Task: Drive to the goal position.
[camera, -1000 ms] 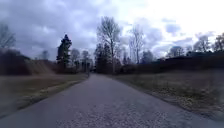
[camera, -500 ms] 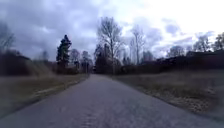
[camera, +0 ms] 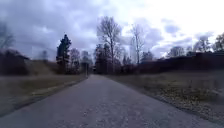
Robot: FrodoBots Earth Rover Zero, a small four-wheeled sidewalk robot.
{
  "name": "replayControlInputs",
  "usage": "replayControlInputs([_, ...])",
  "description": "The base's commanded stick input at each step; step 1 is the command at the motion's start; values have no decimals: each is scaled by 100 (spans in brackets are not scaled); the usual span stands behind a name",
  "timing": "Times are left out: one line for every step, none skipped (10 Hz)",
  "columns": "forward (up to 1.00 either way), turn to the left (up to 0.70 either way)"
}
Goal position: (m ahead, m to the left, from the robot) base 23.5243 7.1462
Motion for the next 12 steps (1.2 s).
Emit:
replayControlInputs([50, 0])
replayControlInputs([50, 0])
replayControlInputs([50, 0])
replayControlInputs([50, 0])
replayControlInputs([50, 0])
replayControlInputs([50, 0])
replayControlInputs([50, 0])
replayControlInputs([50, 0])
replayControlInputs([50, 0])
replayControlInputs([50, 0])
replayControlInputs([50, 0])
replayControlInputs([50, 0])
